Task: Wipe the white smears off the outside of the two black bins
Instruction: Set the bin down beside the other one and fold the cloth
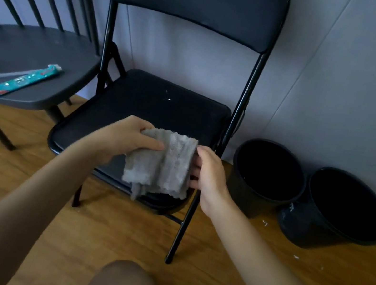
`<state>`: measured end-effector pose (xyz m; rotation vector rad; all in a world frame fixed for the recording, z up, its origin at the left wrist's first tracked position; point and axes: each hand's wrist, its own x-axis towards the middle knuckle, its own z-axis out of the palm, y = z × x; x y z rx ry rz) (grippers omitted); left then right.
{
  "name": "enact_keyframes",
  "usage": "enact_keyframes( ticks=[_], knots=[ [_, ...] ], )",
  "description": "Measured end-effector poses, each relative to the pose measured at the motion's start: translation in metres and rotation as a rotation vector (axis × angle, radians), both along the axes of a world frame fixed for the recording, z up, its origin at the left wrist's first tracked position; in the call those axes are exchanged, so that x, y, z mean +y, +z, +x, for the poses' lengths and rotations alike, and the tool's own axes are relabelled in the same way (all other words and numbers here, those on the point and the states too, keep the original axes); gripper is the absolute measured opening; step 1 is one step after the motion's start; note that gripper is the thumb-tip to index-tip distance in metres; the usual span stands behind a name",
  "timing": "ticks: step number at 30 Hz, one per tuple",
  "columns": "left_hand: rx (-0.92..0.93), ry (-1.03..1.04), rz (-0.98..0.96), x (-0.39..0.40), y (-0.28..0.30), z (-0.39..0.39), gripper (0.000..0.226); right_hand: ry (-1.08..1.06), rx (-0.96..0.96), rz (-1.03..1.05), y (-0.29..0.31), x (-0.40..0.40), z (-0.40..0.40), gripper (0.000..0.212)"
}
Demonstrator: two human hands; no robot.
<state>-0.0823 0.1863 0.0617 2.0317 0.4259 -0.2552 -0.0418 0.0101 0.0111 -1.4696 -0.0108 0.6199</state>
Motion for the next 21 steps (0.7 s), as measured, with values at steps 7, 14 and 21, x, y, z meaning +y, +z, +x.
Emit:
enact_keyframes(
  ticks=[7, 14, 21],
  knots=[
    [0.164, -0.043, 0.019, 0.024, -0.03, 0.044, 0.014, 0.082, -0.289, -0.322, -0.034, 0.03, 0.025, 0.028],
    [0.02, -0.049, 0.324, 0.048, -0.073, 0.068, 0.019, 0.155, -0.639, -0.795, -0.047, 0.039, 0.047, 0.014],
    [-0.507, -0.161, 0.927, 0.016, -0.101, 0.049, 0.045, 0.179, -1.209, -1.061, -0.049, 0.027, 0.035, 0.064]
  ],
)
